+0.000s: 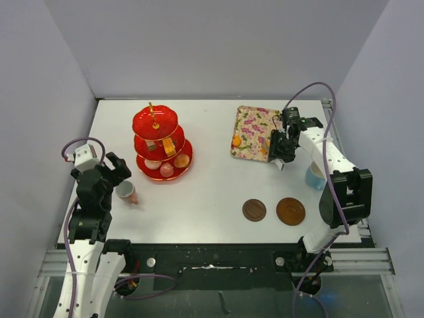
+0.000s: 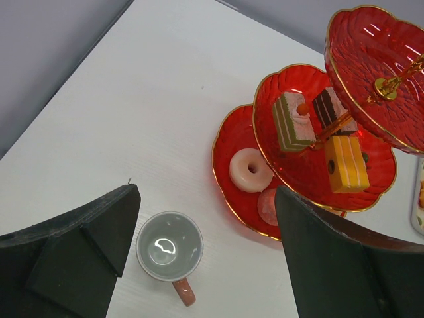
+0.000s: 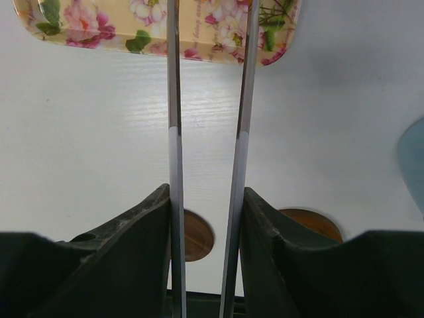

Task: Serve the afternoon tea
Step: Pick up the desert from the tray.

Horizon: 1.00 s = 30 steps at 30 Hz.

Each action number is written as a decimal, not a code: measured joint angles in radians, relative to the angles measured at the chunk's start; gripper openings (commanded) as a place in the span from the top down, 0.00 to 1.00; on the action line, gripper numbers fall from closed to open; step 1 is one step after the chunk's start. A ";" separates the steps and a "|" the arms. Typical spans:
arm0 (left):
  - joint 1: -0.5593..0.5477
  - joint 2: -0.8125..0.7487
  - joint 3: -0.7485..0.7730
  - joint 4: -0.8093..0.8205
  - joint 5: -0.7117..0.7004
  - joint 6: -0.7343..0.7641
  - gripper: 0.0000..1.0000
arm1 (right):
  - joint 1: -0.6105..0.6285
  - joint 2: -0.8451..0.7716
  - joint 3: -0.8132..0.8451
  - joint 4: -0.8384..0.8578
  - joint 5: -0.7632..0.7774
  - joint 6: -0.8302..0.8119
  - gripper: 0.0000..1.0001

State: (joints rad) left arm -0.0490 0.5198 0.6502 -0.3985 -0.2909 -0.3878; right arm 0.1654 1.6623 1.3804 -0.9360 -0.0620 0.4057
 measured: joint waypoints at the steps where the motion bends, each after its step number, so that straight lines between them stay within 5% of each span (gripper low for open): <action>1: 0.000 0.000 0.000 0.000 0.000 0.000 0.18 | 0.000 0.007 0.005 -0.001 0.003 -0.003 0.60; 12: 0.000 0.000 0.000 0.000 0.000 0.000 0.18 | 0.036 0.055 0.054 -0.029 0.043 -0.010 0.66; 23: 0.000 0.000 0.000 0.000 0.000 0.000 0.18 | 0.045 0.055 0.058 -0.047 0.049 -0.006 0.61; 30: 0.000 -0.002 0.000 0.000 0.000 0.000 0.18 | 0.048 0.055 0.058 -0.048 0.050 -0.005 0.74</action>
State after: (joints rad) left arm -0.0486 0.5179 0.6502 -0.3985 -0.2909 -0.3878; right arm 0.2134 1.7168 1.4387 -0.9840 -0.0116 0.4007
